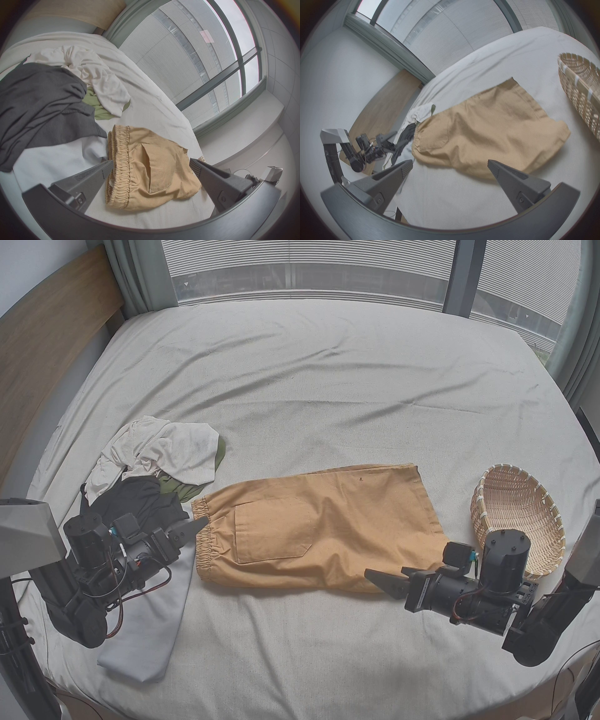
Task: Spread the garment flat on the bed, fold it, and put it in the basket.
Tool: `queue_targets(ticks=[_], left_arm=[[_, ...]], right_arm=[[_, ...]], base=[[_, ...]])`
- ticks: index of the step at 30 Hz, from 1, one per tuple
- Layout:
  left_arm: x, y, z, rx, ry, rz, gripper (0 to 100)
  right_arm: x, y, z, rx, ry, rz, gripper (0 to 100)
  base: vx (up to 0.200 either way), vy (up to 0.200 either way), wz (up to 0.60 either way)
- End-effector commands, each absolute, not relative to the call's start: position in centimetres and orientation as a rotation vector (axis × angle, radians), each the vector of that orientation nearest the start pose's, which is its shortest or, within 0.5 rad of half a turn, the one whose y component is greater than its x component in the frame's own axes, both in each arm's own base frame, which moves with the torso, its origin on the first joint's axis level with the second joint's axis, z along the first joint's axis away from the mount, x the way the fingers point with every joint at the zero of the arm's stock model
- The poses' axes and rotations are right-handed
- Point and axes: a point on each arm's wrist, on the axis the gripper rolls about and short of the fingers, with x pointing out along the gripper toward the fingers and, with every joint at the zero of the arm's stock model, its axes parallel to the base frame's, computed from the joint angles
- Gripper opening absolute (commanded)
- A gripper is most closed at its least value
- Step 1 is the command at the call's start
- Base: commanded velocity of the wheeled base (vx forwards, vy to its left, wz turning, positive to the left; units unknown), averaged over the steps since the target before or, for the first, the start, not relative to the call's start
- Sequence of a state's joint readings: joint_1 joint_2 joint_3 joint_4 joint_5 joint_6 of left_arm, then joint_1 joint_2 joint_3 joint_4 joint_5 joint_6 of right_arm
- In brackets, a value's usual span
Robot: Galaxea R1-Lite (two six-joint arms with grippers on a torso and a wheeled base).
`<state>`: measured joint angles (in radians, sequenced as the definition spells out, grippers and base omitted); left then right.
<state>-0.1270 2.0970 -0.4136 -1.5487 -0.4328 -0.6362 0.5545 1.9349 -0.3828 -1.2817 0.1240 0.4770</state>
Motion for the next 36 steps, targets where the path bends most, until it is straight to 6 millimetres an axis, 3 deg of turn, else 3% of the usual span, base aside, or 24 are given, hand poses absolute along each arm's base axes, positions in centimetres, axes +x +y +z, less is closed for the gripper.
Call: queue_targets(ticks=[1, 7, 15, 23, 36], left_arm=[[30.5, -5.0, 4.8, -0.645, 0.358, -0.487, 100], [30.6, -5.2, 3.5, -0.652, 0.399, -0.474, 100], [31.1, -5.3, 1.9, -0.656, 0.443, -0.461, 100], [31.4, -5.8, 0.7, -0.659, 0.475, -0.464, 100], [32.2, -6.5, -1.0, -0.655, 0.503, -0.465, 100]], right_arm=[[24.9, 15.6, 9.6, 0.417, 0.343, 0.616, 100], [25.6, 15.6, 10.4, 0.430, 0.293, 0.623, 100], [26.5, 13.7, 11.2, 0.463, 0.206, 0.603, 100], [25.8, 13.2, 11.5, 0.507, 0.182, 0.631, 100], [26.3, 12.1, 11.8, 0.519, 0.150, 0.635, 100]], base=[[0.000, 0.000, 0.00], [0.000, 0.000, 0.00], [0.000, 0.000, 0.00], [0.000, 0.000, 0.00], [0.000, 0.000, 0.00]])
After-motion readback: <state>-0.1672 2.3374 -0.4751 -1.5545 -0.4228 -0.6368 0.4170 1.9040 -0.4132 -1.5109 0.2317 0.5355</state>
